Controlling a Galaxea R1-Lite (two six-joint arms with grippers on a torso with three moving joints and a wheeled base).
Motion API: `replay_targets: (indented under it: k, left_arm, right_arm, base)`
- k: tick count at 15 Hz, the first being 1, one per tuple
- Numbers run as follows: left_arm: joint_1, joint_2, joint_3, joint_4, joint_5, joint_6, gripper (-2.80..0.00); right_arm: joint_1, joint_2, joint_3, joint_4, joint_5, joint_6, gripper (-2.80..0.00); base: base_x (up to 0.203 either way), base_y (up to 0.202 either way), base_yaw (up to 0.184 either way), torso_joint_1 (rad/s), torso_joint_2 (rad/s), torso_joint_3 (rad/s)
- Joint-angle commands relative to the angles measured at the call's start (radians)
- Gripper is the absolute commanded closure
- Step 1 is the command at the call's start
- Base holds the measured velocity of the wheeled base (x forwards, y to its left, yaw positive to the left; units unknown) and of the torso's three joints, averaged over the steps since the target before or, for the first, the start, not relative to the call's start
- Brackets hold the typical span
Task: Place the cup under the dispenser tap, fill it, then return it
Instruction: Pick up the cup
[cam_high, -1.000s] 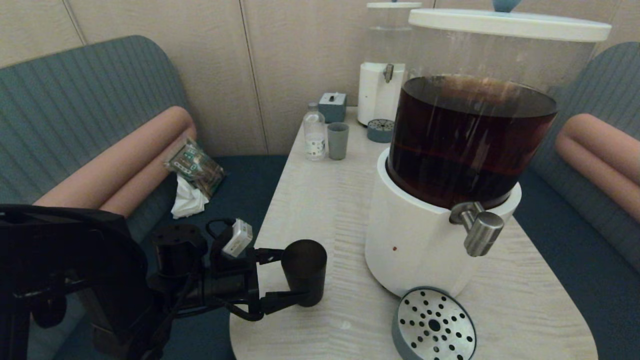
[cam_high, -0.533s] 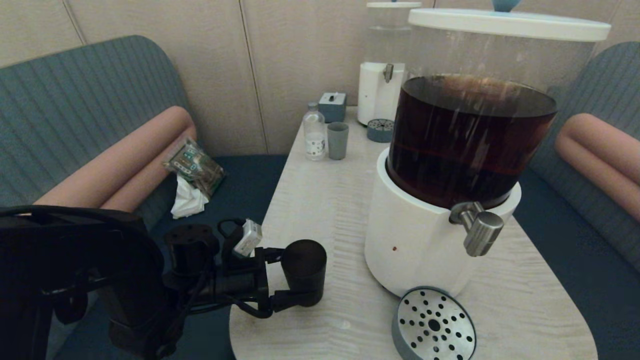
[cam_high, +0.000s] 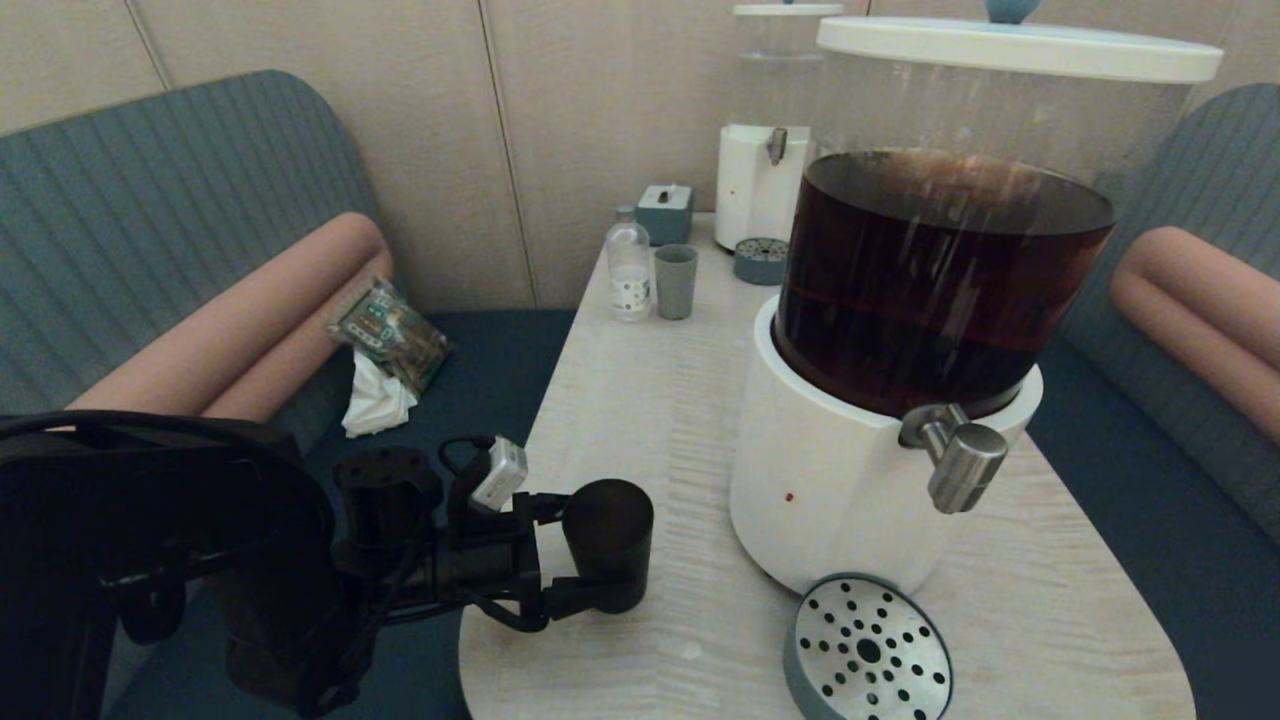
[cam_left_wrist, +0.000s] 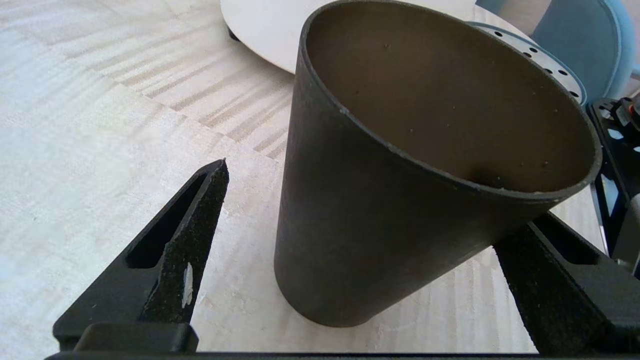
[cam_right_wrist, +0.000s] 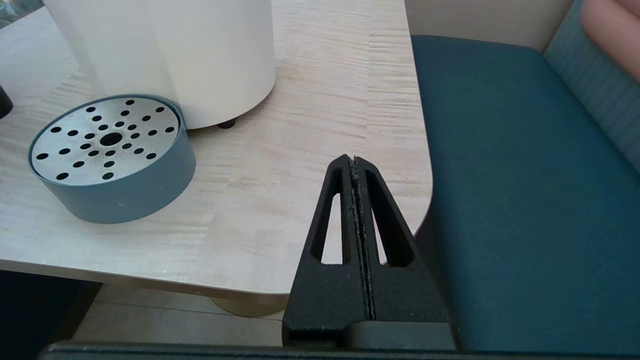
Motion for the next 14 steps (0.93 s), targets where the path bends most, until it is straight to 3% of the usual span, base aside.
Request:
replay_targets:
  k: [1,4,5,14]
  left_arm:
    - [0.000,-0.002,-0.001,-0.008,-0.004,-0.001,-2.80]
    - [-0.001,-0.002,-0.001,-0.011,0.010,-0.003,-2.80]
    - [-0.004,-0.002,-0.001,-0.011,0.011,-0.003,0.00]
    - [-0.007,-0.046,0.031,-0.015,0.018,-0.005,0.00]
  right_arm:
    - [0.000,-0.002,0.006,-0.001,0.000,0.000,0.00]
    - [0.000,-0.002,0.006,-0.001,0.000,0.000,0.00]
    - [0.000,-0.002,0.007,-0.001,0.000,0.000,0.00]
    - [0.000,-0.002,0.008,-0.001,0.000,0.000,0.00]
  base:
    - [0.000,0.000,0.000,0.000,0.00,0.000]
    - [0.000,0.000,0.000,0.000,0.00,0.000]
    - [0.000,0.000,0.000,0.000,0.00,0.000]
    - [0.000,0.000,0.000,0.000,0.00,0.000]
